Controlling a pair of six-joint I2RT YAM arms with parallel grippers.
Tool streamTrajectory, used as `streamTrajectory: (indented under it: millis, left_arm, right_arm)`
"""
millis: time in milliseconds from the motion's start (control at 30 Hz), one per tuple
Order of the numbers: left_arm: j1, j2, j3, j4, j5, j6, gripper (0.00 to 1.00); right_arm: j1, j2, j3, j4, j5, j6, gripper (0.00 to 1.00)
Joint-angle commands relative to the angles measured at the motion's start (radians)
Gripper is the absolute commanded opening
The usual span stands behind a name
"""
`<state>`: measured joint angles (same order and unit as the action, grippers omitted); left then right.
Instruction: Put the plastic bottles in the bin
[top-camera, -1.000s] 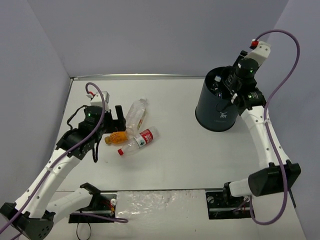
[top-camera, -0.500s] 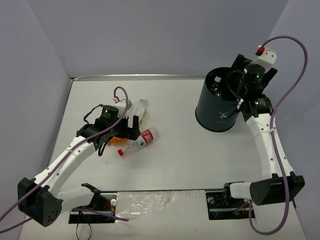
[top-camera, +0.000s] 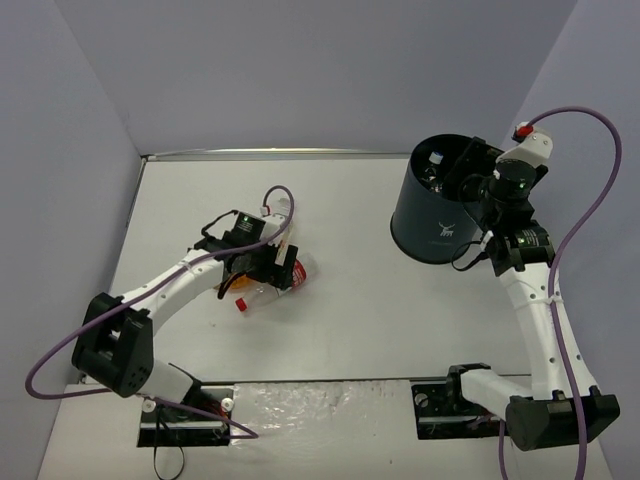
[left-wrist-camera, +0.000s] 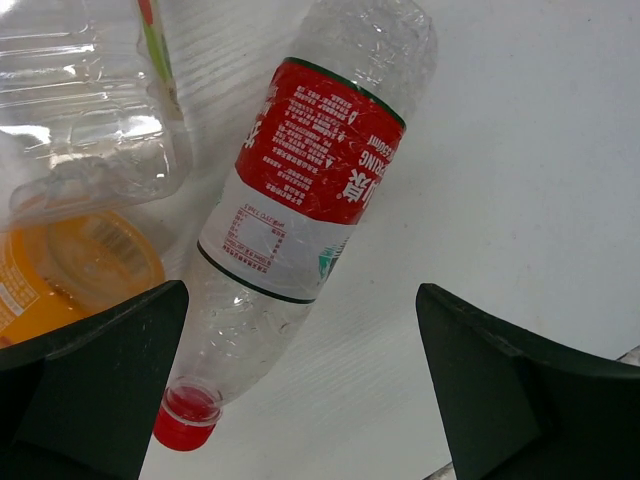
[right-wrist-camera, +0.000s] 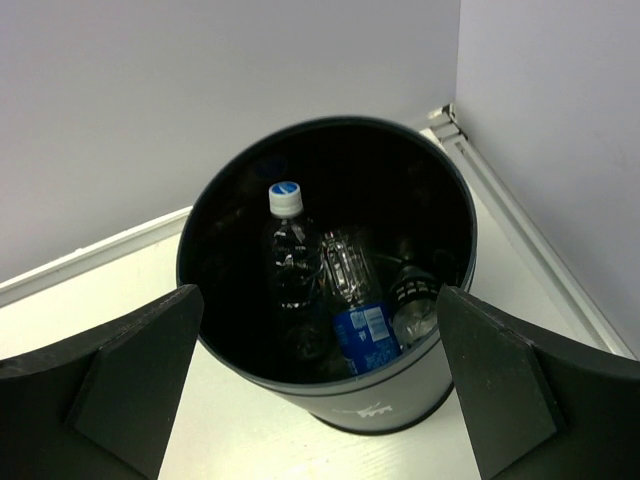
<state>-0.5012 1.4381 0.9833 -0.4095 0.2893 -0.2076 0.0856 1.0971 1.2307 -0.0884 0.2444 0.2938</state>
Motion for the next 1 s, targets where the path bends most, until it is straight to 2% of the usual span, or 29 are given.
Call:
streamTrajectory:
  millis: [0, 267, 367, 533, 600, 767, 800, 867, 900, 967]
  left_arm:
    - [-0.027, 0.012, 0.018, 0.043, -0.062, 0.028, 0.97]
    - [-0.109, 0.154, 0.078, -0.008, -0.194, 0.053, 0.97]
    - [-0.151, 0.188, 0.104, -0.051, -0.244, 0.041, 0.84]
    - [-0.250, 0.154, 0.117, -0.084, -0.358, 0.019, 0.47]
    - [-0.275, 0.120, 0.124, -0.086, -0.377, 0.011, 0.39]
    - [-0.289, -0.010, 0.116, -0.053, -0.386, -0.004, 0.30]
    - [-0.289, -0.034, 0.109, -0.042, -0.384, -0.006, 0.29]
    - [-0.289, -0.112, 0.097, -0.001, -0.365, -0.013, 0.27]
    - [-0.289, -0.163, 0.081, 0.038, -0.351, -0.018, 0.27]
    - [-0.289, -0.215, 0.070, 0.061, -0.315, -0.027, 0.27]
  right_arm:
    - [-0.001, -0.004, -0.005, 0.057, -0.030, 0.025, 1.00]
    - [-0.001, -0.014, -0.027, 0.059, -0.050, 0.030, 1.00]
    - [-0.001, -0.033, -0.031, 0.059, -0.055, 0.032, 1.00]
    - [-0.001, -0.072, -0.053, 0.058, -0.089, 0.048, 1.00]
    - [0.000, -0.092, -0.070, 0.058, -0.126, 0.052, 1.00]
    - [0.002, -0.133, -0.114, 0.061, -0.359, 0.070, 1.00]
    - [0.005, -0.138, -0.121, 0.064, -0.458, 0.074, 1.00]
    - [0.012, -0.145, -0.157, 0.082, -0.562, 0.098, 1.00]
    - [0.029, -0.151, -0.180, 0.152, -0.667, 0.143, 1.00]
    - [0.045, -0.150, -0.236, 0.245, -0.776, 0.193, 1.00]
